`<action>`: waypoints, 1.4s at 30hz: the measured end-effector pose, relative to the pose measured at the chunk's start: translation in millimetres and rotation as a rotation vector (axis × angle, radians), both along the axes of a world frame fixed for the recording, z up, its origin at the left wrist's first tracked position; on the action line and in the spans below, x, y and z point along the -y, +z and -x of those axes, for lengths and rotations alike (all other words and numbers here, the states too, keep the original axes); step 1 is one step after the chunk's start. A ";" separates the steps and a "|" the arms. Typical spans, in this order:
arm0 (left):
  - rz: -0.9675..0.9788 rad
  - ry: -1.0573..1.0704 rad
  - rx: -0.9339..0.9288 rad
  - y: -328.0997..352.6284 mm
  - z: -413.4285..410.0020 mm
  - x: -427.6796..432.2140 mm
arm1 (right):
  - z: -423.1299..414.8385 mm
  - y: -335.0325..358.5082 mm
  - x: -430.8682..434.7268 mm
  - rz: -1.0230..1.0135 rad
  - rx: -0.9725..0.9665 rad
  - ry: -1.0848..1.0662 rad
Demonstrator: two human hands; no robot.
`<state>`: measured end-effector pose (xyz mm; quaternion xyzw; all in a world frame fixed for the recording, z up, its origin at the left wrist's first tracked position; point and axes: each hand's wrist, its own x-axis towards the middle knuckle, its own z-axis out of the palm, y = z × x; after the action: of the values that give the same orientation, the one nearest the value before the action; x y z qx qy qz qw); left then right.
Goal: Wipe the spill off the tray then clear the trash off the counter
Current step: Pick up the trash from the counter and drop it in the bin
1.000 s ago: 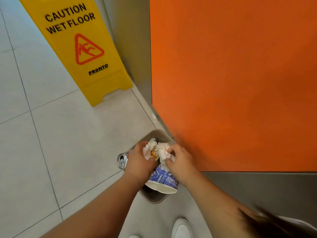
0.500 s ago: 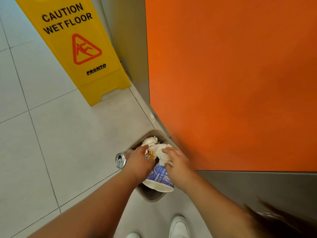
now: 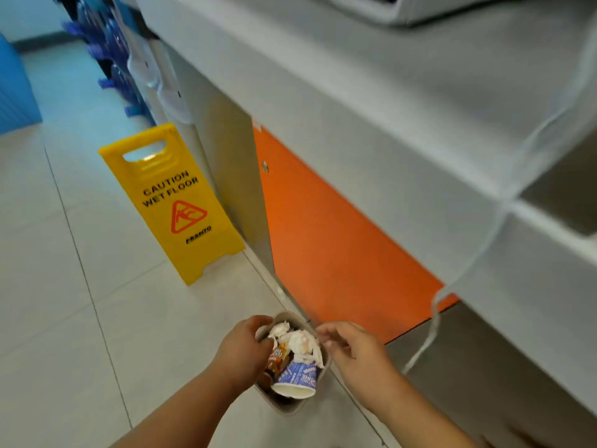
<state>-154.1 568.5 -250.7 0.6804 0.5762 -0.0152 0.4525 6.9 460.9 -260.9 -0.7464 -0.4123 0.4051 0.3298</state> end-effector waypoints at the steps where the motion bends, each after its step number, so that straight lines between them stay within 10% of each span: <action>1: -0.025 -0.025 0.012 20.6 -1.2 1.3 | 0.2 22.9 2.2 -0.026 0.002 -0.006; 17: -0.030 -0.532 0.357 270.1 -60.8 70.1 | -45.9 337.3 124.6 -0.458 0.190 -0.354; 42: -0.026 -0.598 0.492 318.9 -313.0 191.4 | -338.0 319.0 273.8 0.179 0.661 -0.345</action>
<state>159.0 377.1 68.2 0.8074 0.2269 0.0247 0.5440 344.9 187.0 58.1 -0.9210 -0.3278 0.1154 0.1760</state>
